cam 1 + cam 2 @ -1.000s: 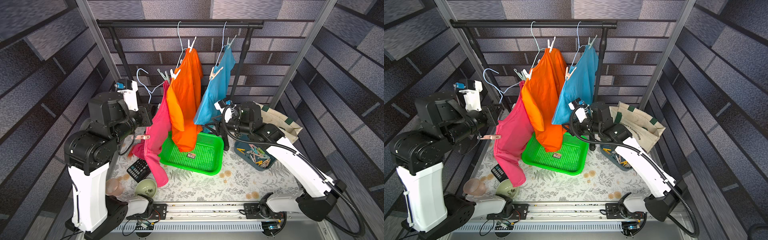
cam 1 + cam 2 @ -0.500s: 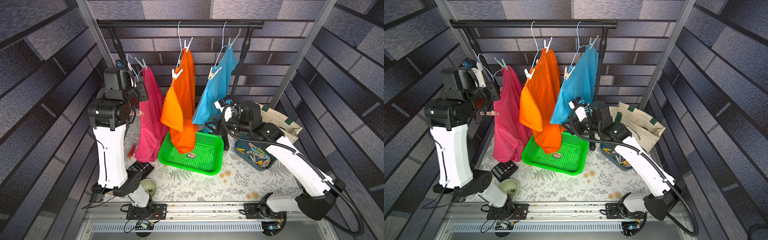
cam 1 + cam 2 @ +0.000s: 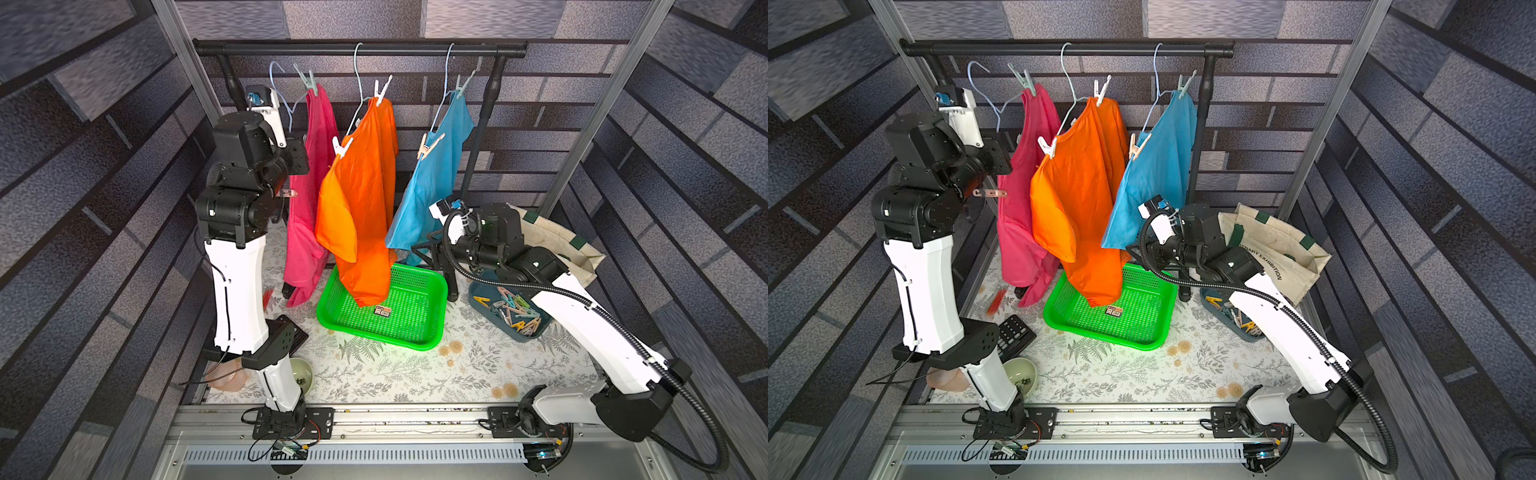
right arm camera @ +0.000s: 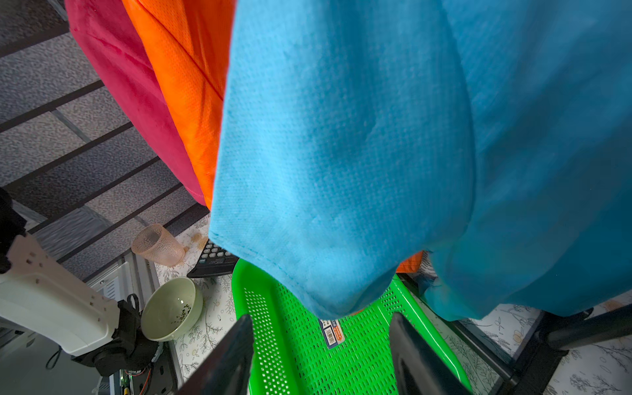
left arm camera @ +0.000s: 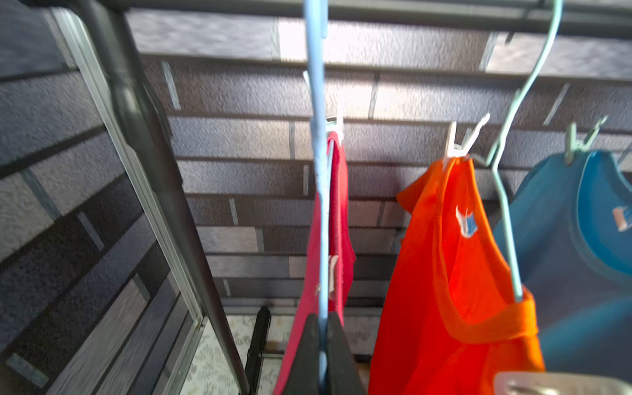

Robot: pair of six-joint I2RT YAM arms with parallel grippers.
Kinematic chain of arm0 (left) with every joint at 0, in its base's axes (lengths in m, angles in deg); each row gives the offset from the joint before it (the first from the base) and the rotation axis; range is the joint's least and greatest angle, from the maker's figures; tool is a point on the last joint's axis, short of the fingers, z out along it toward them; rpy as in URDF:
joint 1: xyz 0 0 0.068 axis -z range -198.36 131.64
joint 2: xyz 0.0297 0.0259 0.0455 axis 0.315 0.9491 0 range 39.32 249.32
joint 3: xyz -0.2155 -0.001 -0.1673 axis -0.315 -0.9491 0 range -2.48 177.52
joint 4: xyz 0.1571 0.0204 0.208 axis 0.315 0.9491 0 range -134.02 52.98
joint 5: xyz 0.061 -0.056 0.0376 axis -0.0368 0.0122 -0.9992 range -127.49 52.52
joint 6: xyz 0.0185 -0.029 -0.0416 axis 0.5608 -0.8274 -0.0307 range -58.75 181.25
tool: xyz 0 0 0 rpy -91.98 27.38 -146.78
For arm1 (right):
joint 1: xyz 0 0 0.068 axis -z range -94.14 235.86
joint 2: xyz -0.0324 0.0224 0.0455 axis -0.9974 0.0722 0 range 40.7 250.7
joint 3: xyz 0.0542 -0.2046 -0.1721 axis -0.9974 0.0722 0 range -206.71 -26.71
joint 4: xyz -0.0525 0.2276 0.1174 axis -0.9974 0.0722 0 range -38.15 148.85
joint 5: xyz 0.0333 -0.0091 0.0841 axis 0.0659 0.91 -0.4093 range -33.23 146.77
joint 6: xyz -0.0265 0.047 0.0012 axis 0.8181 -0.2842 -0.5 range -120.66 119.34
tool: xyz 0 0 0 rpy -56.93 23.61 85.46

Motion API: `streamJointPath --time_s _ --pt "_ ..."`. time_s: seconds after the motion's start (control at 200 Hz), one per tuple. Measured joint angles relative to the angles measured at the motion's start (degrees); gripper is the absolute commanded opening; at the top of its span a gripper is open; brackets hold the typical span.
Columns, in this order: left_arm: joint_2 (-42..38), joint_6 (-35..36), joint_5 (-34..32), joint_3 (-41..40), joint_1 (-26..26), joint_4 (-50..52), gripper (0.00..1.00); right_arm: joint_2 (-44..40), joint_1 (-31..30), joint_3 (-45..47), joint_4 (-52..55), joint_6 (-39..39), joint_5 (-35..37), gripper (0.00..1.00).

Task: Use clothespins to secure the t-shirt on both sides of the hanger
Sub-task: Hang the hanger on the clothesline.

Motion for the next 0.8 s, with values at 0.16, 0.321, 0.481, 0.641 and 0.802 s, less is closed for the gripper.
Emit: streamJointPath --time_s 0.16,0.321,0.481,0.641,0.802 --pt "2.5 -1.4 4.0 1.4 -4.4 -10.0 0.0 0.3 0.0 0.5 -0.2 -0.2 0.4 0.63" --pt "7.7 -4.5 7.1 1.6 -7.1 -17.1 0.0 0.3 0.0 1.0 -0.2 -0.7 1.0 0.63" --pt "13.1 -6.8 7.9 1.6 -7.6 -23.1 0.01 0.4 0.0 1.5 -0.3 -1.6 1.2 0.62" --pt "17.2 -9.2 8.3 2.3 -7.6 -27.9 0.03 0.6 0.0 3.8 -1.1 -2.9 1.3 0.62" --pt "18.6 -10.1 8.3 2.9 -7.4 -29.5 0.05 1.2 0.0 5.4 -1.3 -3.9 1.3 0.62"
